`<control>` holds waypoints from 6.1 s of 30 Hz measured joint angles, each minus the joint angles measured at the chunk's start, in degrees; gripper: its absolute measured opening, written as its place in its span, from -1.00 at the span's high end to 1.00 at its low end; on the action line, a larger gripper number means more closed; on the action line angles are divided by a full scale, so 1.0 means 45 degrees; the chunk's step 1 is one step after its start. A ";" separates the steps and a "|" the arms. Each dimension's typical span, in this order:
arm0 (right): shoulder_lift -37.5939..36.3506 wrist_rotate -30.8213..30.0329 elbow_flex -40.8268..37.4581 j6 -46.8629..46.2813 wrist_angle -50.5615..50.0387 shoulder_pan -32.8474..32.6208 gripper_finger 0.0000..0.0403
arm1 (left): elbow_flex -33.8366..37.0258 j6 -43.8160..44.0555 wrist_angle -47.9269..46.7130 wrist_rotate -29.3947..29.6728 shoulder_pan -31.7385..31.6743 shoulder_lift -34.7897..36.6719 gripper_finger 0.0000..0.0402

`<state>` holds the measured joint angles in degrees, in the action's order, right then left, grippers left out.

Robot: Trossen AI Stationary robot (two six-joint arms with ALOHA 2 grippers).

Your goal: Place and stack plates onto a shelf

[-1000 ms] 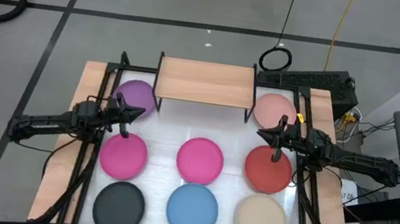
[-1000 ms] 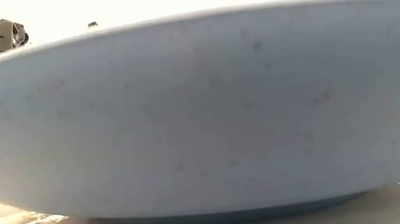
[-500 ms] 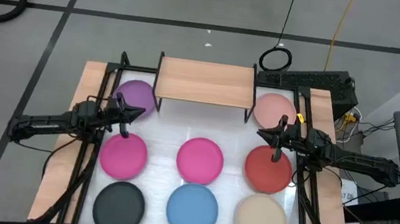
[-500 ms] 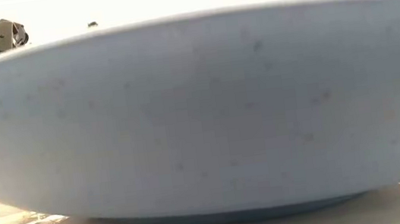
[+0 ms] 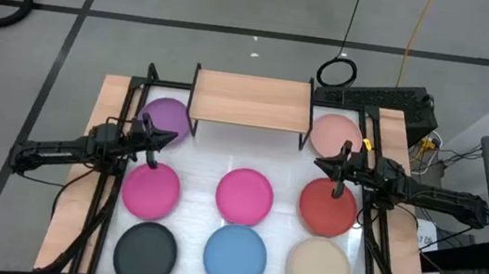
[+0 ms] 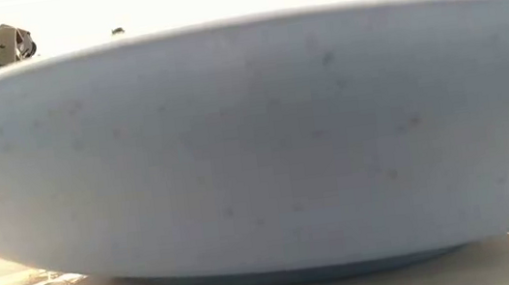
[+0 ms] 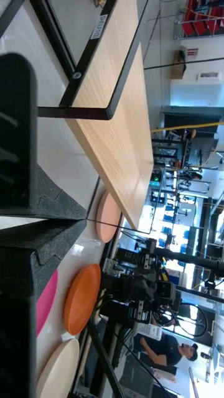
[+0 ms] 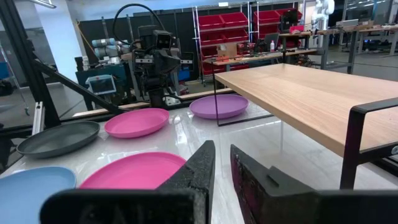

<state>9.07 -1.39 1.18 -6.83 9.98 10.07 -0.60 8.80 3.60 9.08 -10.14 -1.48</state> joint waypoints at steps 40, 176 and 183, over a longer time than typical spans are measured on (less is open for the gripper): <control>-0.0003 0.0000 -0.0003 0.0000 0.0346 0.0000 0.82 | 0.0000 0.0000 0.0000 0.0000 0.0001 0.0001 0.93; 0.8287 -0.6560 0.7679 0.2797 -0.0866 0.2269 1.00 | 0.0000 0.0000 0.0000 -0.0004 0.0001 -0.0002 0.93; 1.1003 -0.4322 1.0694 0.4755 -0.0685 0.2067 1.00 | 0.0000 0.0000 0.0000 0.0000 0.0002 -0.0001 0.93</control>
<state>58.59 -20.84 49.31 14.57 6.89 19.37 -0.60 8.80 3.60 9.08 -10.13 -1.49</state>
